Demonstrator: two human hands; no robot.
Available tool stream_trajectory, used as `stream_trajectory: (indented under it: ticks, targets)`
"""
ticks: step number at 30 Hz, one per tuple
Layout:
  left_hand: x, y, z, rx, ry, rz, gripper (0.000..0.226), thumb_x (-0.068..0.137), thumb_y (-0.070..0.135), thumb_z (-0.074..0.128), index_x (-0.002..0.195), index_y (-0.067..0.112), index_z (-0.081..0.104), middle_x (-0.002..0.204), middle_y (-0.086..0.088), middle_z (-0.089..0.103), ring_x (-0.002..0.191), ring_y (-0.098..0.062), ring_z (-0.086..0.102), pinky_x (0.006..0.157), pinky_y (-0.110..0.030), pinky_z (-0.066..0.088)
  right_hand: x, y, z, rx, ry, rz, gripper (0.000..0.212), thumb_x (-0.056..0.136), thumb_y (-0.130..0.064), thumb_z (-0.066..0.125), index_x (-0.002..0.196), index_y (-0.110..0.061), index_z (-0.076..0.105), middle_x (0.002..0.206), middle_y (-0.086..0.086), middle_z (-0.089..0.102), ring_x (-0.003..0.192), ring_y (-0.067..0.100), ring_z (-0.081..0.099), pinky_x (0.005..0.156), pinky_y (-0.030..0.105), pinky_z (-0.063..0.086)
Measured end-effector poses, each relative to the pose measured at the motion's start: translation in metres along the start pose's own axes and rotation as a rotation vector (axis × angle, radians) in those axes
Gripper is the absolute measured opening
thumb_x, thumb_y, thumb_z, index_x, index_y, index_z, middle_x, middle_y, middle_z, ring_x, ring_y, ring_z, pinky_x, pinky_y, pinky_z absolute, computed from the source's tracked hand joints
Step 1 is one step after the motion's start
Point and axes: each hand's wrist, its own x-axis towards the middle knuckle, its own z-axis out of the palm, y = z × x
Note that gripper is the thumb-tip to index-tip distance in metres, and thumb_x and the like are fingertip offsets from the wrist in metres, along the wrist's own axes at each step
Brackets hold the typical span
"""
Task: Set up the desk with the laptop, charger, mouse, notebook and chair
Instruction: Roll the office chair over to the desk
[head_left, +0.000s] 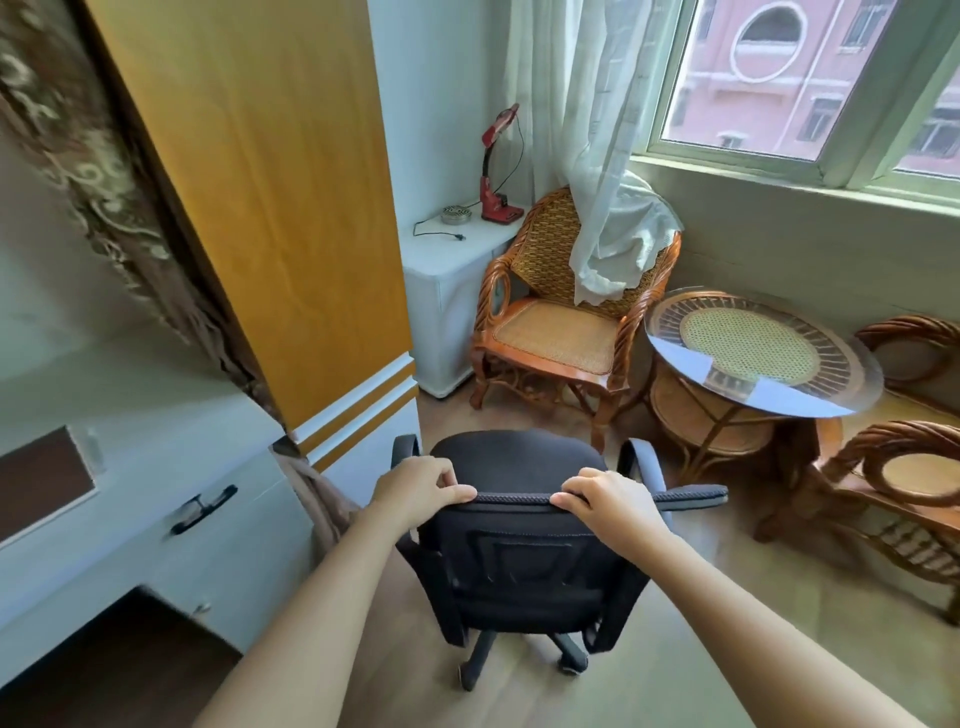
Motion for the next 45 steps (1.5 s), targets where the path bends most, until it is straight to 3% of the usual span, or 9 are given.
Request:
stream_trajectory:
  ticks: [3,8,14,20,26,29,36,40,45]
  targets:
    - [-0.039,0.004,0.014,0.020,-0.006,-0.021,0.037,0.081,0.066,0.053,0.078,0.029,0.056,0.081,0.011,0.060,0.076,-0.010,0.058,0.071,-0.033,0.051,-0.031,-0.001,-0.001,0.030,-0.030,-0.016,0.033,0.091,-0.050,0.046,0.090,-0.029,0.071,0.085,-0.009,0.055,0.085,0.013,0.055,0.066,0.031,0.045]
    - [-0.104,0.016,0.031,0.085,0.022,0.011,0.040,0.085,0.063,0.050,0.081,0.023,0.056,0.082,0.008,0.059,0.079,-0.013,0.056,0.067,-0.032,0.039,-0.084,-0.013,-0.006,0.033,-0.080,-0.008,0.028,0.090,-0.049,0.050,0.077,-0.031,0.068,0.075,-0.008,0.047,0.076,0.008,0.050,0.063,0.032,0.041]
    - [-0.181,0.006,0.051,0.064,0.059,0.007,0.041,0.084,0.064,0.052,0.081,0.023,0.057,0.079,0.007,0.059,0.077,-0.013,0.058,0.075,-0.036,0.052,-0.160,-0.041,0.003,0.002,-0.042,-0.036,0.028,0.092,-0.049,0.047,0.084,-0.033,0.069,0.080,-0.008,0.051,0.077,0.008,0.048,0.056,0.026,0.031]
    - [-0.257,-0.006,0.070,0.049,0.064,-0.051,0.042,0.080,0.068,0.052,0.070,0.028,0.050,0.078,0.009,0.058,0.071,-0.011,0.057,0.070,-0.038,0.052,-0.237,-0.070,0.020,0.065,0.022,-0.076,0.031,0.093,-0.047,0.045,0.079,-0.030,0.066,0.078,-0.007,0.053,0.080,0.015,0.052,0.068,0.036,0.046]
    - [-0.339,0.005,0.090,0.125,0.232,-0.154,0.062,0.062,0.086,0.049,0.070,0.025,0.052,0.077,0.013,0.055,0.073,-0.006,0.051,0.057,-0.026,0.040,-0.300,-0.093,0.039,0.192,0.106,-0.209,0.025,0.094,-0.038,0.046,0.079,-0.032,0.065,0.071,-0.010,0.054,0.074,0.012,0.055,0.075,0.038,0.041]
    - [-0.373,0.013,0.103,0.180,0.321,-0.236,0.072,0.053,0.094,0.045,0.068,0.024,0.052,0.077,0.013,0.055,0.074,-0.007,0.050,0.052,-0.026,0.033,-0.331,-0.104,0.049,0.135,0.203,-0.256,0.035,0.094,-0.042,0.035,0.081,-0.031,0.066,0.070,-0.010,0.056,0.071,0.011,0.056,0.074,0.034,0.036]
    - [-0.447,0.010,0.120,0.194,0.342,-0.355,0.082,0.045,0.098,0.041,0.070,0.021,0.058,0.078,0.010,0.057,0.079,-0.010,0.054,0.063,-0.030,0.048,-0.388,-0.135,0.062,-0.001,0.246,-0.391,0.039,0.094,-0.038,0.033,0.079,-0.026,0.066,0.068,-0.008,0.057,0.065,0.016,0.057,0.070,0.032,0.038]
    - [-0.491,0.003,0.131,0.214,0.369,-0.392,0.088,0.043,0.100,0.035,0.070,0.020,0.059,0.077,0.009,0.057,0.080,-0.012,0.055,0.064,-0.031,0.049,-0.416,-0.153,0.065,-0.038,0.278,-0.456,0.047,0.099,-0.041,0.024,0.079,-0.027,0.065,0.070,-0.010,0.058,0.068,0.016,0.056,0.071,0.029,0.033]
    - [-0.539,-0.005,0.142,0.241,0.387,-0.448,0.085,0.048,0.099,0.033,0.073,0.022,0.056,0.080,0.010,0.058,0.086,-0.012,0.053,0.068,-0.034,0.049,-0.438,-0.170,0.071,-0.011,0.315,-0.574,0.056,0.101,-0.043,0.016,0.081,-0.026,0.065,0.072,-0.010,0.060,0.070,0.016,0.058,0.070,0.031,0.040]
